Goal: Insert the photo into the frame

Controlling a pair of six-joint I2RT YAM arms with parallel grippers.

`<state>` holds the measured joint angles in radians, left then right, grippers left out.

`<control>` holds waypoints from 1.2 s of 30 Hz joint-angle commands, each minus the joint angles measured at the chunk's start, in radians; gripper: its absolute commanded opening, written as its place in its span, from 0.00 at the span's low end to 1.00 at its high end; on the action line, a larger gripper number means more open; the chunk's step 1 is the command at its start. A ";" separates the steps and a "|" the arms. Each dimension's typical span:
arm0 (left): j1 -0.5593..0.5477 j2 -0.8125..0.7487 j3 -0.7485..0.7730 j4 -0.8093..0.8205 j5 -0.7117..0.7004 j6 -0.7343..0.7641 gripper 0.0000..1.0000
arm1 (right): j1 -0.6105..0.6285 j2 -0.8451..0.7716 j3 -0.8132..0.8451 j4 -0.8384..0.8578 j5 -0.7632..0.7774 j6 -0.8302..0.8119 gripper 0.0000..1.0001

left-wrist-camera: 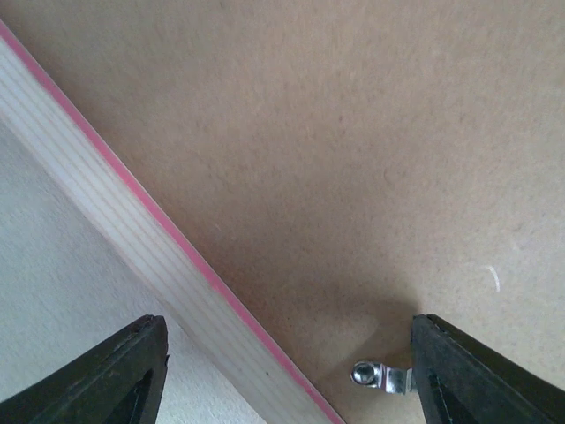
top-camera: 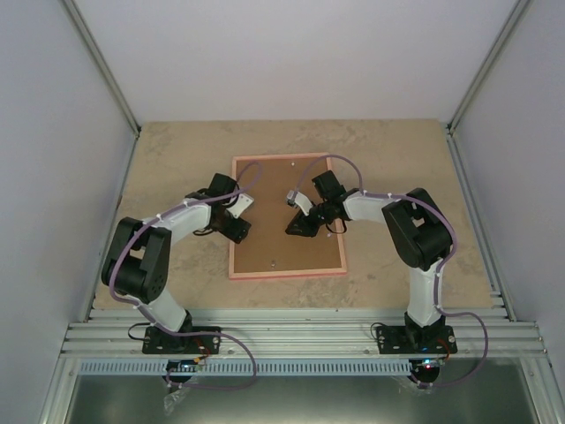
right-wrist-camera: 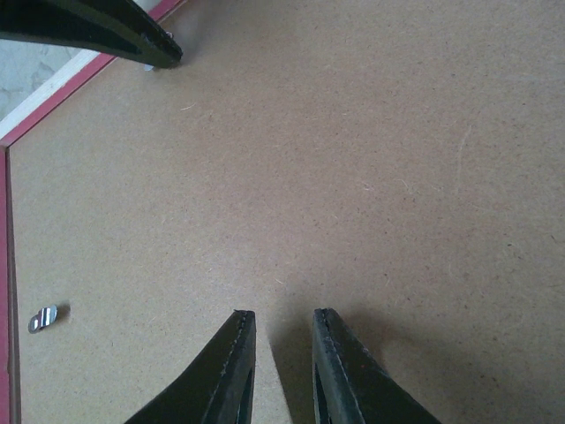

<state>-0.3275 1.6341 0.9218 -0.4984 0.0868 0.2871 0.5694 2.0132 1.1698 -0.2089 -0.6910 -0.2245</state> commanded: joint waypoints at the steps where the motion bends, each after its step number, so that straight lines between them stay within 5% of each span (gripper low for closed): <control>1: -0.004 0.014 -0.030 -0.010 -0.022 0.024 0.78 | -0.004 0.051 -0.033 -0.034 0.105 -0.001 0.21; 16: -0.004 -0.016 -0.052 -0.077 -0.176 0.156 0.65 | -0.013 0.050 -0.041 -0.031 0.113 -0.003 0.21; 25: -0.004 0.009 -0.049 -0.055 -0.193 0.191 0.45 | -0.016 0.051 -0.043 -0.031 0.113 -0.004 0.20; 36: -0.003 -0.004 -0.022 -0.086 -0.097 0.185 0.54 | -0.015 0.050 -0.042 -0.031 0.110 -0.001 0.20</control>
<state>-0.3389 1.6146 0.8986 -0.5026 -0.0212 0.4789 0.5678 2.0140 1.1633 -0.1879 -0.6888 -0.2241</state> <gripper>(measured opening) 0.521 0.196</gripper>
